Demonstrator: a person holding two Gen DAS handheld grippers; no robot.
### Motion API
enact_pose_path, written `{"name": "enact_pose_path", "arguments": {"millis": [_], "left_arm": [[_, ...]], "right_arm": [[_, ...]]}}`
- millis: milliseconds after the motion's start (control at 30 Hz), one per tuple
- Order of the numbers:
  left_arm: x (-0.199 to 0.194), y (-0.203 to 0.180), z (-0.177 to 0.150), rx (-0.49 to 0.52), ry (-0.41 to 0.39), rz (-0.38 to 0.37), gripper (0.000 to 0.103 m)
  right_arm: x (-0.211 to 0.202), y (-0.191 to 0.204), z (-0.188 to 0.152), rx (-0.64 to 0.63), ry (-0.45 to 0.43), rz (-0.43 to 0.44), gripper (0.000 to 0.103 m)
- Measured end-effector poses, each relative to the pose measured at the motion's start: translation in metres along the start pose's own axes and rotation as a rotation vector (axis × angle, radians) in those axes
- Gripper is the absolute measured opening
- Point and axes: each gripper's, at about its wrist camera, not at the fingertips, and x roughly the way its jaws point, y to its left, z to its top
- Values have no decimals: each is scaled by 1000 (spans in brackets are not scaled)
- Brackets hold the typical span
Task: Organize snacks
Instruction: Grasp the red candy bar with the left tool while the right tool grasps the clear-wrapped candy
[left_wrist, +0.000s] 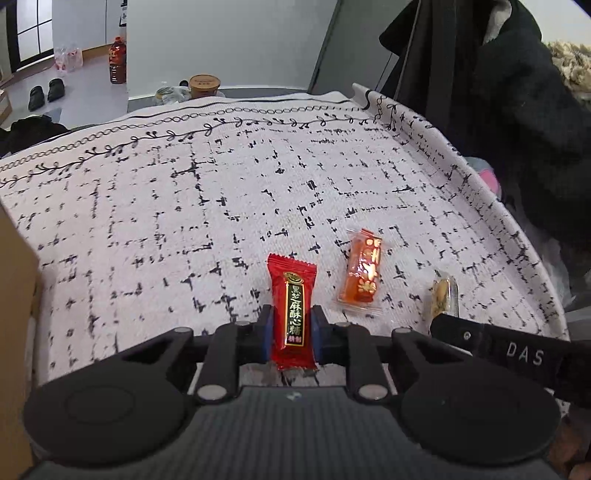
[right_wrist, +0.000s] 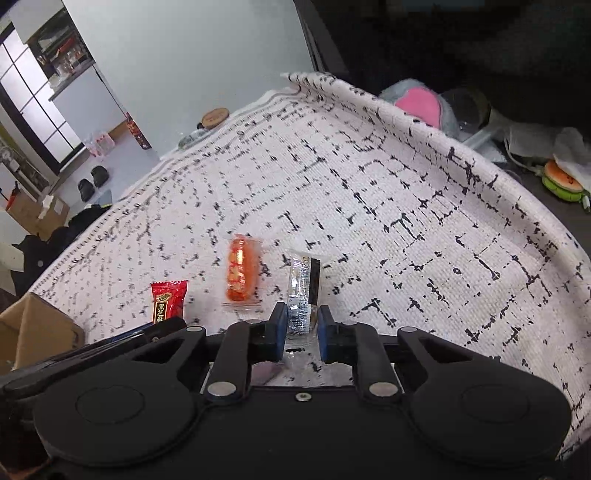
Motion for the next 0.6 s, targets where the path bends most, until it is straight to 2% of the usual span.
{"name": "enact_pose_path", "arguments": {"millis": [167,600], "left_arm": [[-26,4,1,-23,-25,-20,19],[-93,25,9,-18,-135,3,19]], "right_arm": [[-15,13,-1,-7,-30,23,17],[-53,56,-9,-62,-113,84,17]]}}
